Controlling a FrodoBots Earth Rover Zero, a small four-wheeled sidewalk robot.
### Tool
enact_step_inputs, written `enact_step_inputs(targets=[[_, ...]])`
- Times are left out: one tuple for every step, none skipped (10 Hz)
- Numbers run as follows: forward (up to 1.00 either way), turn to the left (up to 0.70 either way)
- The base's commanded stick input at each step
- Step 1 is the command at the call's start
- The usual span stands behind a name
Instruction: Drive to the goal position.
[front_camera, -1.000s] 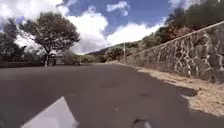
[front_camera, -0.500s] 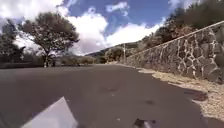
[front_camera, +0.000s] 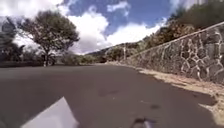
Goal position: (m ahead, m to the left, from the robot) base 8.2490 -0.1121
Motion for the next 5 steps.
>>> enact_step_inputs(targets=[[0.45,0.0],[0.45,0.0],[0.45,0.0],[0.45,0.0],[0.45,0.0]])
